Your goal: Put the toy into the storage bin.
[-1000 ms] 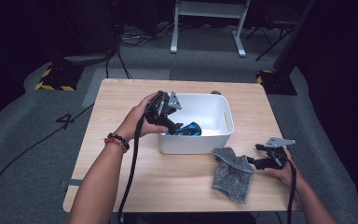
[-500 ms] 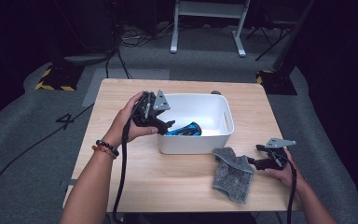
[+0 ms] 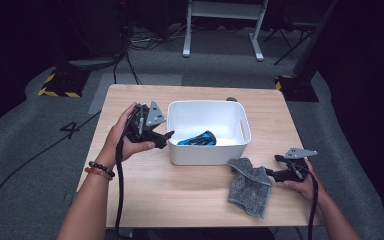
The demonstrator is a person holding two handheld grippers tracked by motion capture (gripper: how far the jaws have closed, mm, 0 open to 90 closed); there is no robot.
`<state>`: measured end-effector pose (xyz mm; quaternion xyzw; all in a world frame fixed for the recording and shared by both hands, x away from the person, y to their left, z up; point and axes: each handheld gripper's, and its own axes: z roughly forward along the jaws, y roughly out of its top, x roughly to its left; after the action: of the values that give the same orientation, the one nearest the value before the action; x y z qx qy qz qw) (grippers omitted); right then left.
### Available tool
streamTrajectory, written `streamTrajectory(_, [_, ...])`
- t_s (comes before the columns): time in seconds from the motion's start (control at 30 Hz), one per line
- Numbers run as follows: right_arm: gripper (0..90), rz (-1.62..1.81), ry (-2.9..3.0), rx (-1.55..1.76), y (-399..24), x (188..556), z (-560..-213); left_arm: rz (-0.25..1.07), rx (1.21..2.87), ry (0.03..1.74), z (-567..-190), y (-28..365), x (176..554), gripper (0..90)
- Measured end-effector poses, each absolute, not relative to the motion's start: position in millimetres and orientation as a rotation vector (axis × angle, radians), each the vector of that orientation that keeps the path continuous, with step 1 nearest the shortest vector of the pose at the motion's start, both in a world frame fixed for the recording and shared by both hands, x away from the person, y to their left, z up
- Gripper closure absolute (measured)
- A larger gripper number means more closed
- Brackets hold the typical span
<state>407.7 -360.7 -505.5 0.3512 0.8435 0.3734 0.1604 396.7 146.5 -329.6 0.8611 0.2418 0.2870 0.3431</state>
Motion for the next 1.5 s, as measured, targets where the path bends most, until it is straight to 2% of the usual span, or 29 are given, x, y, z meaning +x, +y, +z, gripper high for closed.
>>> streamTrajectory(0.37, [19.3, 1.065, 2.408, 0.996, -360.3, 408.4, -505.7, 0.745, 2.240, 0.702, -352.2, 164.7, 388.2, 16.1])
streamTrajectory(0.77, [19.3, 1.065, 2.415, 0.991, -359.8, 409.7, -505.5, 0.762, 2.313, 0.782, -396.3, 170.9, 384.9, 16.1])
streamTrajectory(1.23, [19.3, 1.065, 2.415, 0.989, -359.8, 409.7, -505.5, 0.681, 2.324, 0.871, -435.8, 186.6, 382.6, 16.1])
streamTrajectory(1.4, [19.2, 1.066, 2.415, 0.989, -359.8, 409.7, -505.5, 0.596, 2.325, 0.893, -445.6, 191.8, 382.5, 16.1])
streamTrajectory(1.5, [19.2, 1.065, 2.415, 0.989, -359.8, 409.7, -505.5, 0.621, 2.345, 0.878, -451.3, 192.2, 379.7, 16.1])
